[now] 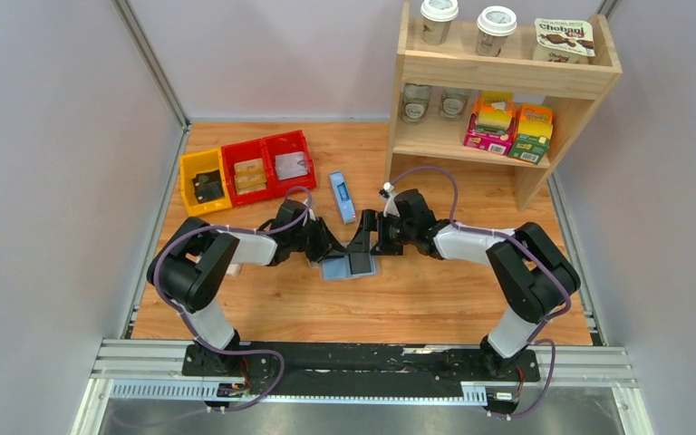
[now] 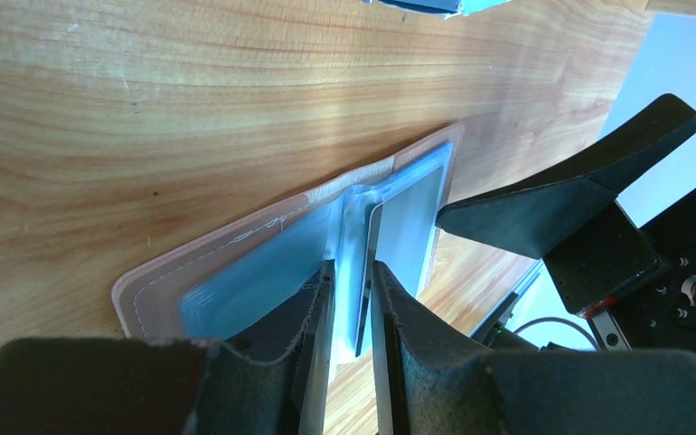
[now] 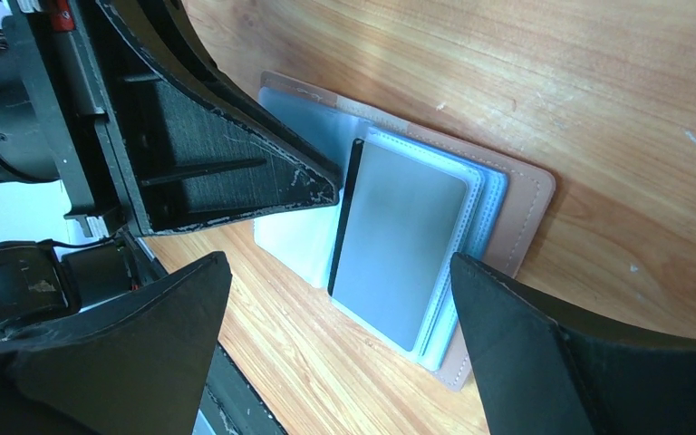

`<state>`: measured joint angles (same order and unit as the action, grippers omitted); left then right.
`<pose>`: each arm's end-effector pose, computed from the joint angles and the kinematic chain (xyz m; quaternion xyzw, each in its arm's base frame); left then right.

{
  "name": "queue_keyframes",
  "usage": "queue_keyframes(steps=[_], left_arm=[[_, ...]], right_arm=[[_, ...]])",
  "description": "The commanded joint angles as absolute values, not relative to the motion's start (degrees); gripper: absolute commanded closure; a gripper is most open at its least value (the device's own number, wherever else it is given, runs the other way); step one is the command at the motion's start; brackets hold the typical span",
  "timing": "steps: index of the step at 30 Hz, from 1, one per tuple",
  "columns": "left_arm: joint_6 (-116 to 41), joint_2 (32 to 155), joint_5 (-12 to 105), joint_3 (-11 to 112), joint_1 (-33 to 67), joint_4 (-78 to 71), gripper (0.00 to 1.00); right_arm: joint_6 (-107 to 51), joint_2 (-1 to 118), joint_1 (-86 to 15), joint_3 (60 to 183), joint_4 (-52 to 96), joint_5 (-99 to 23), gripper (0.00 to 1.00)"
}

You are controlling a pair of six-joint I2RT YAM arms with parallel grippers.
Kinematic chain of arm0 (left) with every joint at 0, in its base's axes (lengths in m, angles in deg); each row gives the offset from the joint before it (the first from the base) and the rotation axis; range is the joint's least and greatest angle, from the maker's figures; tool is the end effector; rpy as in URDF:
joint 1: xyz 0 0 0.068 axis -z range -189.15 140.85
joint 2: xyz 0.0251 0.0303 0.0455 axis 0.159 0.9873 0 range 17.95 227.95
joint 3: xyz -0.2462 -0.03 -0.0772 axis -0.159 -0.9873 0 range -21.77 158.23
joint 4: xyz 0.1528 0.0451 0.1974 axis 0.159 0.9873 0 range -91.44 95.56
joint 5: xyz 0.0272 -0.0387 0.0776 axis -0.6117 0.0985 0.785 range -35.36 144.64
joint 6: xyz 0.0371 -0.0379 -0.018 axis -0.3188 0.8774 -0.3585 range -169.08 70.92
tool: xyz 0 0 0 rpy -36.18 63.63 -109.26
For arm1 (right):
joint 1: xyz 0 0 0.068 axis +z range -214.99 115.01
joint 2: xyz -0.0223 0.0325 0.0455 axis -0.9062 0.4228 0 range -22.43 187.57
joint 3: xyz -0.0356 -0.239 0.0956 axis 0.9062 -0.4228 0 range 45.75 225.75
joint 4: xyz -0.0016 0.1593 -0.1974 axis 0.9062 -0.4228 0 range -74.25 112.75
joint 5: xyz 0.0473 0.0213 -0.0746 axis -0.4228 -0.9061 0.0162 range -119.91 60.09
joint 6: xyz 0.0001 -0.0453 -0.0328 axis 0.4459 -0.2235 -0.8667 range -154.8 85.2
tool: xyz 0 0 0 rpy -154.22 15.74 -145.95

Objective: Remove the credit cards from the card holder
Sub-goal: Remove the credit card from the card holder.

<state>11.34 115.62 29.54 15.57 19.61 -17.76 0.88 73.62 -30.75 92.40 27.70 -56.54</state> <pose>0.2560 -0.1591 0.1101 -0.1635 0.8876 -0.4102 0.1311 0.2576 0.1964 0.1461 -0.0778 0.8983 0.3899 0.1870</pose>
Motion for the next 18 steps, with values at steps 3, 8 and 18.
queue_keyframes(steps=[3,8,18], left_arm=[[12.44,117.00,27.75,14.35,20.03,-21.82,0.70],[13.23,116.48,26.96,13.21,20.12,-24.64,0.71],[15.52,114.11,25.46,11.80,20.21,-32.55,0.79]], right_arm=[[0.00,75.48,-30.71,94.79,28.02,-58.91,0.00],[0.18,76.01,-30.71,94.88,28.20,-59.17,0.00],[0.35,76.36,-30.71,94.70,28.37,-59.26,0.00]])
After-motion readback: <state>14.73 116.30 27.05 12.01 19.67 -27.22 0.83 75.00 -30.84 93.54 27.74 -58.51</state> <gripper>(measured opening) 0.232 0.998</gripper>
